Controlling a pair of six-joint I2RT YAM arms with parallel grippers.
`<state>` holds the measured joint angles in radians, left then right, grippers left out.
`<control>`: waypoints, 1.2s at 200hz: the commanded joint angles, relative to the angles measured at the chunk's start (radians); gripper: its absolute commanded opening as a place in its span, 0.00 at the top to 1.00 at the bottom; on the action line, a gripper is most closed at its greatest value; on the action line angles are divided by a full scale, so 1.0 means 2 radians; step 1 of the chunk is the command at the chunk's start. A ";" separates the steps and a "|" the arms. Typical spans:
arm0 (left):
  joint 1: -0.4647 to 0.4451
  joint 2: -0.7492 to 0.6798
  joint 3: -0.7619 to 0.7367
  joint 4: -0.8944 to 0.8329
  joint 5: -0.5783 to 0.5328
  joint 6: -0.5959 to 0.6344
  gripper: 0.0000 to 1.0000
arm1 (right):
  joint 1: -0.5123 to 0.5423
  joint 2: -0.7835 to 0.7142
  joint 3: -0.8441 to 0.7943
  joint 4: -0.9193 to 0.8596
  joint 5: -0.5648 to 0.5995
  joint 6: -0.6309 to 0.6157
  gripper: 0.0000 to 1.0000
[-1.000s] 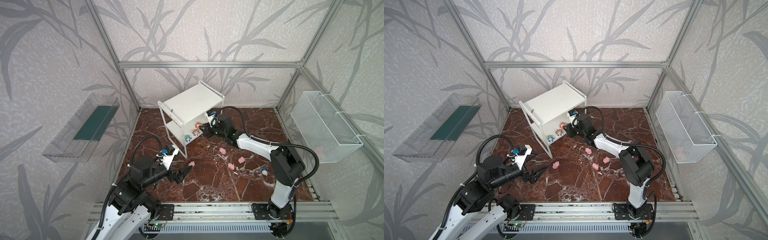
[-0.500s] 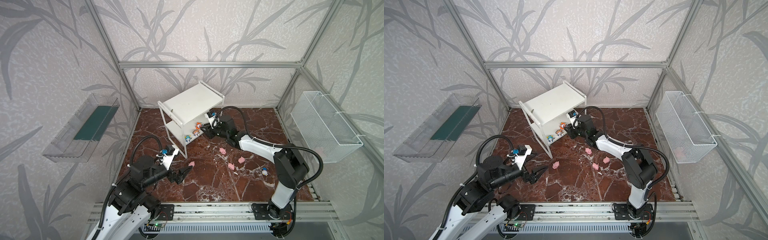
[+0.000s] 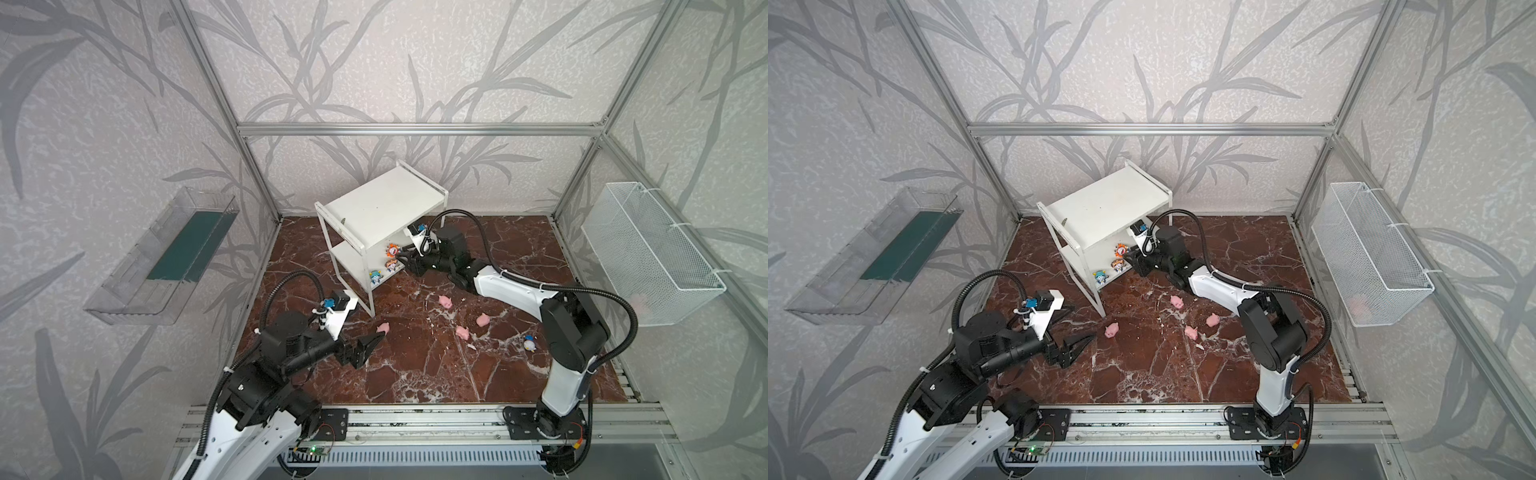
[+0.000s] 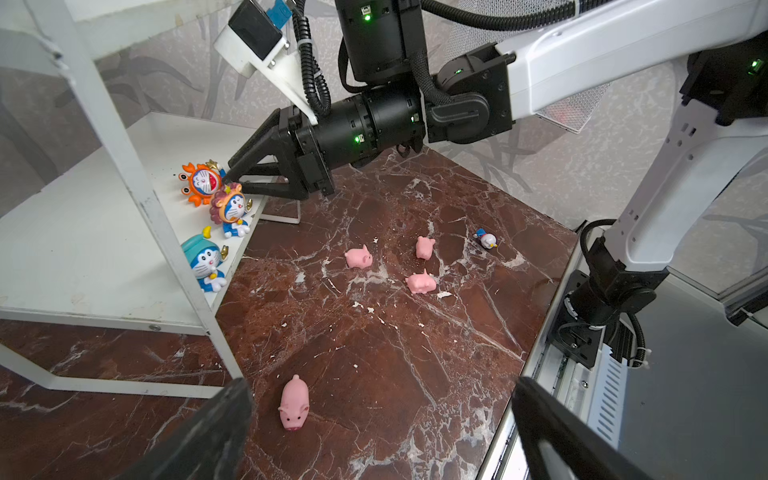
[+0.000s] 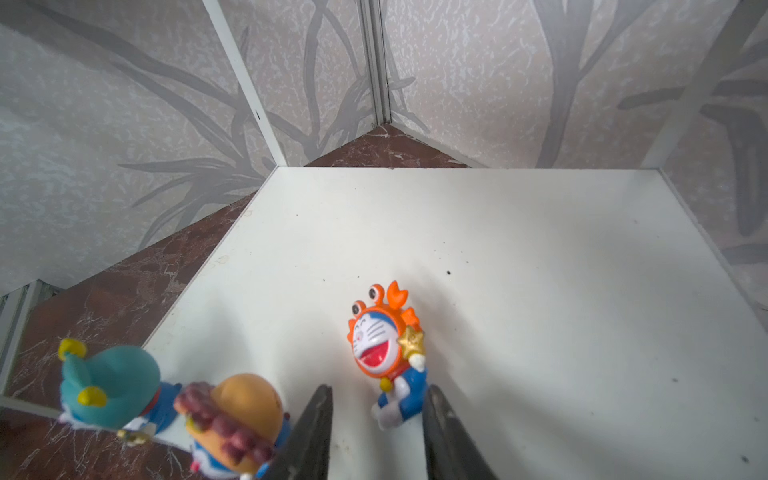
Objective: Place and organize the plastic toys onto the shelf
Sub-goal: 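Lower the open right gripper around the crab-hat figurine and close it, then lift the crab-hat figurine off the shelf and carry it toward the left gripper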
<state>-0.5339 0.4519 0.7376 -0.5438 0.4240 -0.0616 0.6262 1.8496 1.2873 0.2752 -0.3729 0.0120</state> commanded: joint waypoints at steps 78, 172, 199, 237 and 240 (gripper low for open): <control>0.002 -0.003 -0.003 0.010 0.004 0.006 0.01 | -0.003 0.029 0.039 -0.011 -0.008 -0.043 0.50; 0.002 0.000 -0.003 0.010 0.003 0.006 0.01 | -0.004 0.021 0.017 0.012 0.000 -0.051 0.73; 0.003 0.005 -0.002 0.010 0.003 0.005 0.01 | -0.004 -0.004 -0.019 0.038 0.020 -0.057 0.80; 0.003 0.021 0.004 0.010 0.003 0.001 0.01 | -0.004 -0.049 -0.069 0.075 0.050 -0.074 0.83; 0.002 0.022 0.005 0.011 0.003 0.000 0.01 | -0.004 -0.054 -0.073 0.077 0.053 -0.075 0.83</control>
<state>-0.5335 0.4774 0.7376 -0.5442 0.4236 -0.0631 0.6216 1.8229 1.1942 0.3710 -0.3222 -0.1066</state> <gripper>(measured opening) 0.994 0.242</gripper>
